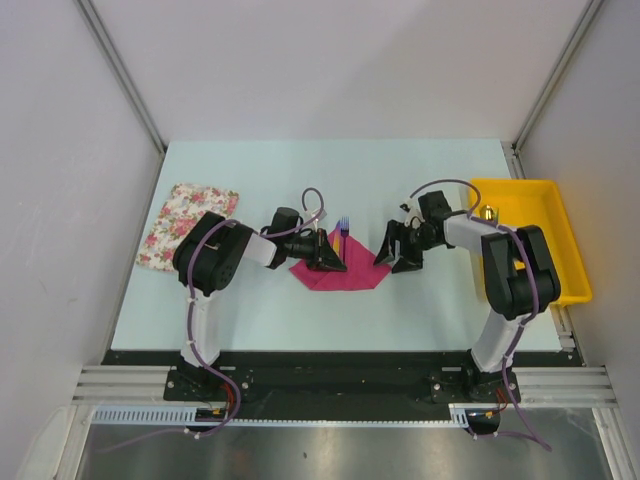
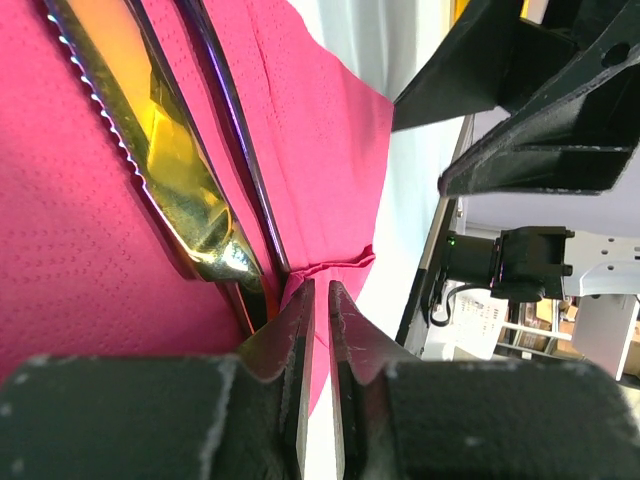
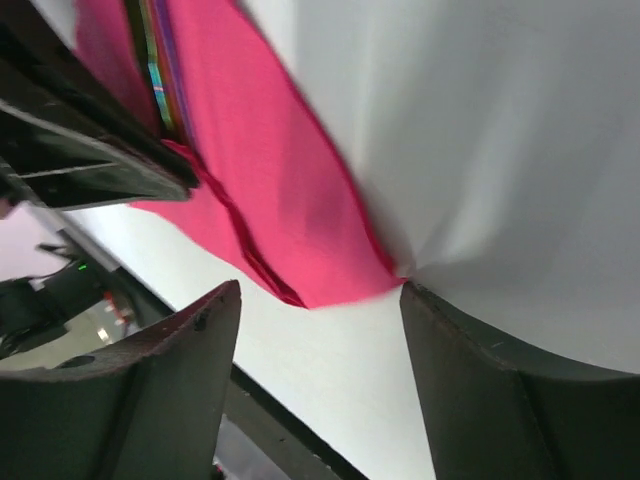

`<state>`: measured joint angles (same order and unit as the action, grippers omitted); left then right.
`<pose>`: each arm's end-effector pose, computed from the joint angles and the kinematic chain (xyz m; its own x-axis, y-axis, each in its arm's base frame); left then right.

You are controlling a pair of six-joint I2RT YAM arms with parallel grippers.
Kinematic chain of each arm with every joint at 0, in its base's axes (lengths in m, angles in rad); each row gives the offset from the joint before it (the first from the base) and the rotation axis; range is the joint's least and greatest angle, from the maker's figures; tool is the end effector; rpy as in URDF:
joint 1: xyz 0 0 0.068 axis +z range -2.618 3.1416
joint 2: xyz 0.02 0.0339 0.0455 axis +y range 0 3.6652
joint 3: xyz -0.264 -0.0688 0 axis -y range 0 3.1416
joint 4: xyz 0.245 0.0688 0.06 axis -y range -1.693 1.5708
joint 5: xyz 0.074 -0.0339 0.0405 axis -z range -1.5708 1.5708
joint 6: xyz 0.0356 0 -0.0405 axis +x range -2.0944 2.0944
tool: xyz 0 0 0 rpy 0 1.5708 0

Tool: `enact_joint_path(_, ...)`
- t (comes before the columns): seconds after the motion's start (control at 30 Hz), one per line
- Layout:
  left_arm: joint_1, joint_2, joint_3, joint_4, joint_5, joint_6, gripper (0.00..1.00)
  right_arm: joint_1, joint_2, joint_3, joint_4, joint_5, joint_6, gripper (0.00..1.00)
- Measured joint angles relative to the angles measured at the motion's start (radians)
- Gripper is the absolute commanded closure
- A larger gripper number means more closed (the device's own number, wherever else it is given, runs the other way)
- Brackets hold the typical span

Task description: Place the utensils on the paper napkin and roll it up

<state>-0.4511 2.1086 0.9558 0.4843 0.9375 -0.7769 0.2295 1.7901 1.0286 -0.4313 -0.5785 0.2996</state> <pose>0.3332 -0.1933 0.0818 -0.9778 0.0126 -0.2093 0.1989 0.3726 -0.9064 0.3213 0.0950 0.1491 -0.9789 0.0251 -0.2026 -0.1026 0.7976 0.5945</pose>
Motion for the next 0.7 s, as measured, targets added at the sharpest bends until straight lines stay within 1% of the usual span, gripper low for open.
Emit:
enact_joint_path(0.13, 0.002, 0.000, 0.000, 0.000, 0.000, 0.000, 0.85, 0.017, 0.055, 0.006, 0.076, -0.111, 0.048, 0.39)
enact_joint_path(0.2, 0.002, 0.000, 0.000, 0.000, 0.000, 0.001, 0.85, 0.026, 0.080, 0.005, 0.117, -0.161, 0.074, 0.41)
enact_joint_path(0.23, 0.002, 0.000, 0.000, 0.000, 0.000, 0.002, 0.85, 0.029, 0.090, 0.004, 0.135, -0.182, 0.089, 0.43)
enact_joint_path(0.4, 0.003, 0.000, 0.000, -0.001, 0.002, 0.010, 0.85, 0.036, 0.101, -0.029, 0.219, -0.261, 0.155, 0.45)
enact_joint_path(0.57, 0.003, 0.000, 0.000, 0.000, 0.002, 0.010, 0.85, 0.066, 0.101, -0.035, 0.241, -0.299, 0.184, 0.56)
enact_joint_path(0.6, 0.003, 0.000, 0.000, 0.000, 0.002, 0.010, 0.85, 0.071, 0.101, -0.035, 0.240, -0.302, 0.188, 0.61)
enact_joint_path(0.63, 0.003, 0.000, 0.000, 0.000, 0.002, 0.010, 0.85, 0.077, 0.101, -0.035, 0.240, -0.303, 0.190, 0.63)
enact_joint_path(0.67, 0.003, 0.000, 0.000, 0.000, 0.002, 0.010, 0.85, 0.082, 0.101, -0.035, 0.241, -0.302, 0.194, 0.63)
enact_joint_path(0.7, 0.003, 0.000, 0.000, 0.000, 0.002, 0.010, 0.85, 0.085, 0.101, -0.034, 0.240, -0.301, 0.196, 0.54)
